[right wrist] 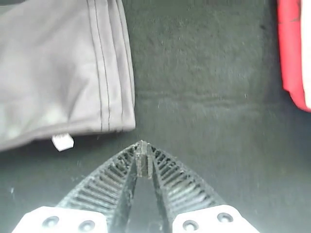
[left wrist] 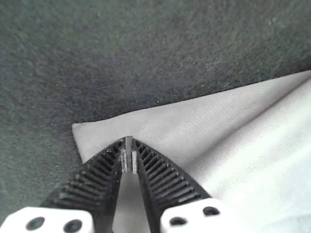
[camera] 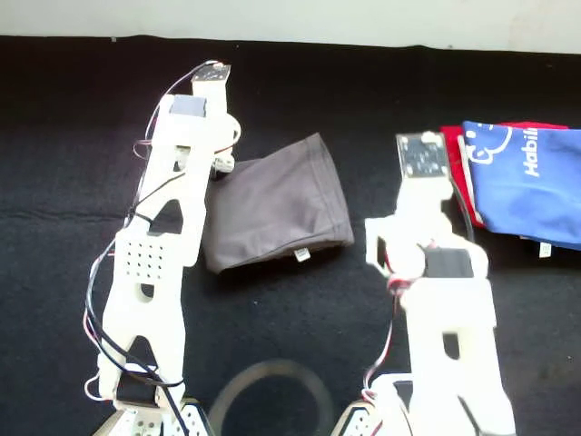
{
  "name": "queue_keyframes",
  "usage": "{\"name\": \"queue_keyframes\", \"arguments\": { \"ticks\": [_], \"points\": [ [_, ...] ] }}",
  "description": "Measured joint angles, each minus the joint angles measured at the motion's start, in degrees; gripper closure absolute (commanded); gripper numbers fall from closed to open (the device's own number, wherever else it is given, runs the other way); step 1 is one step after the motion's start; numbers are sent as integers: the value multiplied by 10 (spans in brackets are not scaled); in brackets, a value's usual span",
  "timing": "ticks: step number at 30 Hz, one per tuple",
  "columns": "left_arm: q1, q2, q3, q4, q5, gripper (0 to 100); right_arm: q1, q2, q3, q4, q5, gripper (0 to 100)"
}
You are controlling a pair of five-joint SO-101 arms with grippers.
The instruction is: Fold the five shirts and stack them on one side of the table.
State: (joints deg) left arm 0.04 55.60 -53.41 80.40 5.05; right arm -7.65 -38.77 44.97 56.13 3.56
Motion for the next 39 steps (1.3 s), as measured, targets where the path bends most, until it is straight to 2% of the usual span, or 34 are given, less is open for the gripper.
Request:
{"name": "queue_keyframes", "arguments": {
  "ticks": [4,11,19,26,31,39],
  "points": [
    [0,0,0,0,0,991,-38,60,-16,-68,-4,991],
    [0,0,0,-20,0,991,-132,164,-23,-122,-4,991],
    [-3,0,0,-37,0,991,-93,339,-31,-172,-4,991],
    [-33,42,-10,-48,1,991,-75,346,-32,-171,-4,991],
    [-34,50,-32,-43,1,991,-75,346,-38,-127,-4,991],
    [-41,55,-152,53,0,991,-72,265,-36,-95,-4,991]
  ]
}}
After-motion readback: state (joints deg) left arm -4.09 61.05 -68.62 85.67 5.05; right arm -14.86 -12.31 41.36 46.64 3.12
